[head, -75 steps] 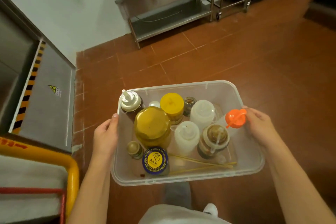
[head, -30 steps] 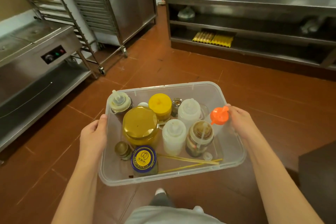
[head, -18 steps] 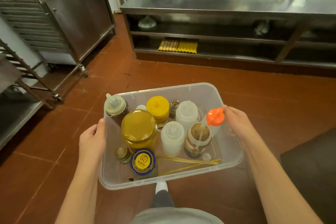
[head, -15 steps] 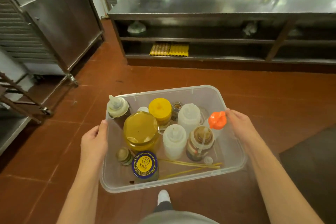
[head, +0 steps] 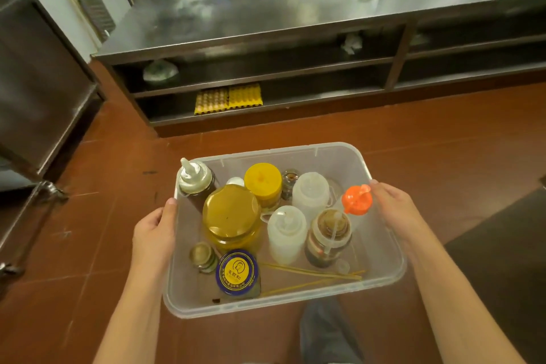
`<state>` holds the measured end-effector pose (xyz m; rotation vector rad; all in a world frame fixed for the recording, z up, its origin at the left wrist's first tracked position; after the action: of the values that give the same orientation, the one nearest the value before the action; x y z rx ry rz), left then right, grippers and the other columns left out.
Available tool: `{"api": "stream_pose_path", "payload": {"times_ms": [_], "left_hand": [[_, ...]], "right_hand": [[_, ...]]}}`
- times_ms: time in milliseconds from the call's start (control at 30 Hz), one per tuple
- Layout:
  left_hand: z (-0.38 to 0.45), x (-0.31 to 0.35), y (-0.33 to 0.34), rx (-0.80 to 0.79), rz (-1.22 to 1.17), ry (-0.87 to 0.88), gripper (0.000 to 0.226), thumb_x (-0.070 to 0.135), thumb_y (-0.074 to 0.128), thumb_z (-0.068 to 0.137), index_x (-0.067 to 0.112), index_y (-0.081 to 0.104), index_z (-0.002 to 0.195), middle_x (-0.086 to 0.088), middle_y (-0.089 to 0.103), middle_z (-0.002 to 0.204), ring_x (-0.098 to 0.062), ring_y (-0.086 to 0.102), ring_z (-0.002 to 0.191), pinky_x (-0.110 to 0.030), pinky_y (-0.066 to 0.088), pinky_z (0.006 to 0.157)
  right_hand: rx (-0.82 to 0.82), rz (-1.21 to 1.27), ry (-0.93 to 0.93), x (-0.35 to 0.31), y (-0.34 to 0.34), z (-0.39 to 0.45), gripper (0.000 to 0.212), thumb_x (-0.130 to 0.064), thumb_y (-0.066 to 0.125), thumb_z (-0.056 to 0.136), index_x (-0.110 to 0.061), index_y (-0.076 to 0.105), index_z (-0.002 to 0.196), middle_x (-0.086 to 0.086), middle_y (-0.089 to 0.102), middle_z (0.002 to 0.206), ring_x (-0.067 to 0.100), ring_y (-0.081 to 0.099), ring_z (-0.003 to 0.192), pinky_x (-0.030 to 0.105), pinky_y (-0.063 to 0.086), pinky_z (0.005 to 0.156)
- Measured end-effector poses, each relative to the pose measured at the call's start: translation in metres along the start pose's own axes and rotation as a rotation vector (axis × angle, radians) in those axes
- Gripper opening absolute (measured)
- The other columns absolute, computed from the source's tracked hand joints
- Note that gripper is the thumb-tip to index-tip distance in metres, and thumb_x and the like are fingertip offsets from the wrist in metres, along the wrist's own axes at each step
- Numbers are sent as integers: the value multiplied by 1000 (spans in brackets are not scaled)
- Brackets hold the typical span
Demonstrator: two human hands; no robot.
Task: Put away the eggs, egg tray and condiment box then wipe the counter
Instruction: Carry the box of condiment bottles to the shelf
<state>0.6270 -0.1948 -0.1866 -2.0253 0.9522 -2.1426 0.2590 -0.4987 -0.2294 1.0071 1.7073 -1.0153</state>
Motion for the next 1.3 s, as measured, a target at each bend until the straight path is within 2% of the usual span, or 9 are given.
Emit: {"api": "stream_pose_path", "payload": {"times_ms": [133,400,567,700,833,967,1100,1167,1300], "left_hand": [[49,23,36,18,48,-3,47,52,52,96,16,45,67,-3,33,66,-16,30,60,-34,22,59],[128,62,79,117,50,-25,61,51,52,97,-5,44,71,-4,36,67,-17,32,62,-35,25,59],[178,78,99,126,-2,-36,60,48,53,98,-6,49,72,-5,38,70,-18,34,65,-35,26,62],[227,85,114,121,-19,-29,48,50,54,96,12,48,68,-3,34,66,-14,31,60,-34,23,59],[297,88,138,86,-20,-50,47,52,54,96,18,46,64,9,33,54,-5,28,47,-34,24,58],[376,99,165,43,-16,-16,50,48,53,98,13,46,64,1,35,61,-14,31,58,-34,23,57],[448,121,184,7,26,32,52,47,51,99,8,46,64,-3,35,63,-15,31,58,-34,23,55],[478,130,191,-18,38,32,52,50,50,99,12,48,63,2,39,59,-15,33,57,-33,25,55],[528,142,210,-53,23,17,55,55,50,97,19,50,55,11,41,49,-15,37,57,-32,28,56]], "right_hand": [[-13,40,7,-15,13,69,45,-35,56,99,10,61,102,12,62,81,27,47,65,29,30,64],[-57,81,-7,-76,40,191,28,-23,56,99,-28,66,74,-13,64,91,6,58,86,24,41,71],[-97,47,-28,-113,64,243,28,-25,54,100,-26,69,76,-12,67,97,-3,56,81,19,40,70],[-81,2,-29,-126,85,287,33,-27,52,101,2,66,107,13,66,120,6,52,68,19,37,55],[-44,-20,26,-138,114,333,33,-34,52,101,-8,73,98,0,64,75,8,45,63,22,36,54],[-10,-18,60,-156,147,377,33,-40,50,101,-22,71,85,-5,61,76,8,49,67,26,35,58],[45,-33,53,-177,173,418,44,-38,48,102,2,66,104,15,67,97,11,45,64,28,35,58],[67,-30,45,-186,183,435,48,-38,46,102,6,64,95,-4,45,82,12,43,65,29,33,59],[86,8,48,-200,197,471,41,-41,45,102,-7,55,81,6,47,79,13,41,63,28,31,57]]}}
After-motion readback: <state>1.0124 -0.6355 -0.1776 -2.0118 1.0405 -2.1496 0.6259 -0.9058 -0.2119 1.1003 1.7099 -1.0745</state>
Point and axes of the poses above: each hand's wrist, its own z-axis towards the middle knuckle, its own y-axis out of the palm, x = y × z, the point moved 9 cm from there along z, towards the middle knuckle
